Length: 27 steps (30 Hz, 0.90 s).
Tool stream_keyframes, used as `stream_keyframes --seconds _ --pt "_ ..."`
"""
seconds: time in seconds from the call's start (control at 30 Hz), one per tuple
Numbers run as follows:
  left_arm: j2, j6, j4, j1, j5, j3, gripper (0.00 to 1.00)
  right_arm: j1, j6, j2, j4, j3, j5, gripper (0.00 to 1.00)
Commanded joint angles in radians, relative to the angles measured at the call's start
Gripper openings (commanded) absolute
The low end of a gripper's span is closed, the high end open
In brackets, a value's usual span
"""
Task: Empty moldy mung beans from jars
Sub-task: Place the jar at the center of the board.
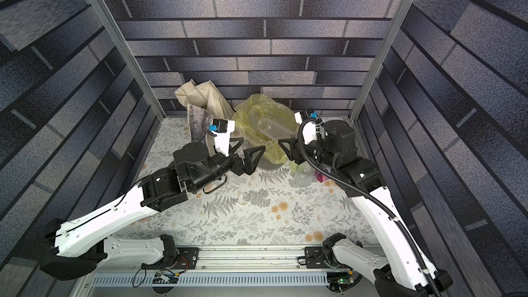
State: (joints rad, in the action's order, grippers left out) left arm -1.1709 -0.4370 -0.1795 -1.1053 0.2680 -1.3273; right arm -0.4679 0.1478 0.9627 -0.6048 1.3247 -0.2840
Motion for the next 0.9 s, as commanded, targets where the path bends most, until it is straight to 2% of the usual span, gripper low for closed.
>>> stream_keyframes --seconds 0.0,0.17,0.37,0.67,0.87 --pt "0.014 -0.065 0.19 -0.062 0.035 0.032 1.0 0.006 0.071 -0.114 0.247 -0.136 -0.071 0.32" --pt "-0.029 -0.145 0.376 -0.067 0.0 0.083 1.0 0.005 0.085 -0.293 0.455 -0.365 -0.045 0.32" --pt "-0.086 -0.16 0.417 -0.056 -0.042 0.037 1.0 0.006 0.105 -0.423 0.633 -0.524 -0.024 0.32" --pt "-0.112 -0.213 0.416 -0.032 -0.058 0.042 1.0 0.006 0.105 -0.506 0.673 -0.572 -0.03 0.33" --pt "-0.164 -0.227 0.47 0.001 -0.107 0.004 1.0 0.007 0.166 -0.538 0.769 -0.643 -0.056 0.33"
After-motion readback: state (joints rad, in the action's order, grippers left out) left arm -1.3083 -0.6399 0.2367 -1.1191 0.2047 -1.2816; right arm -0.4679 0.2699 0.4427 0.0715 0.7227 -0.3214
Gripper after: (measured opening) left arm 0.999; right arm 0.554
